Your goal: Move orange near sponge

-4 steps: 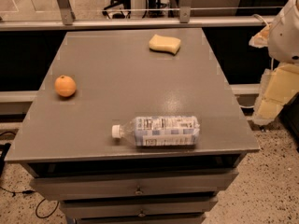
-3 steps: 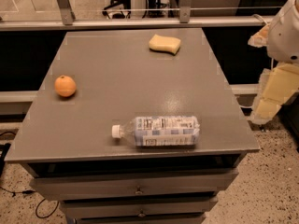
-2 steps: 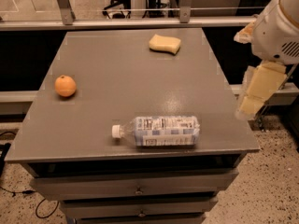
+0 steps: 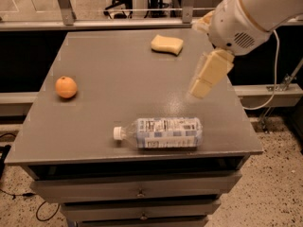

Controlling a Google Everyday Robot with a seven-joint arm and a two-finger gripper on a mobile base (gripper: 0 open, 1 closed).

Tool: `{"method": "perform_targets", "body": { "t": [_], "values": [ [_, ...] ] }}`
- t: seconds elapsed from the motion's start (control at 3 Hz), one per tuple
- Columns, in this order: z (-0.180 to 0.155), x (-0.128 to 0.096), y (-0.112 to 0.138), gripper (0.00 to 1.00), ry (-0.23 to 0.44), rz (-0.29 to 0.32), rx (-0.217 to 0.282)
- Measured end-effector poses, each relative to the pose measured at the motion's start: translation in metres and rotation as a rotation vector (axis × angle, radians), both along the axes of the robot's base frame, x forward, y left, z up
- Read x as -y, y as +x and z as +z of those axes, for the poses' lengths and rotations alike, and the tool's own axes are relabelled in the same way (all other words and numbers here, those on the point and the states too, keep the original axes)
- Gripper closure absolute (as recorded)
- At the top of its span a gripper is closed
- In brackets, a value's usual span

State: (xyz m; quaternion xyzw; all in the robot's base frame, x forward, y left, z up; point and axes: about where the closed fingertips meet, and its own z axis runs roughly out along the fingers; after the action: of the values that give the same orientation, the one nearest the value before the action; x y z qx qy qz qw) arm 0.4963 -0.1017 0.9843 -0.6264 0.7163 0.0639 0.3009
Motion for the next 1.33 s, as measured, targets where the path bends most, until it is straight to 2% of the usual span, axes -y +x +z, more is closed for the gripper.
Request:
{"method": "perform_targets", "body": {
  "t": [0.33,0.67,1.0,1.33],
  "values": [
    [0.004,-0.051,0.007,0.00,0.182,0.048,-0.028],
    [0.004,-0.051,0.007,0.00,0.182,0.048,-0.028],
    [-0.030,-0.090,0.028,0.00,0.308,0.058,-0.052],
    [-0.071,-0.147,0.058,0.00,0.466,0.081,-0.084]
  ]
}}
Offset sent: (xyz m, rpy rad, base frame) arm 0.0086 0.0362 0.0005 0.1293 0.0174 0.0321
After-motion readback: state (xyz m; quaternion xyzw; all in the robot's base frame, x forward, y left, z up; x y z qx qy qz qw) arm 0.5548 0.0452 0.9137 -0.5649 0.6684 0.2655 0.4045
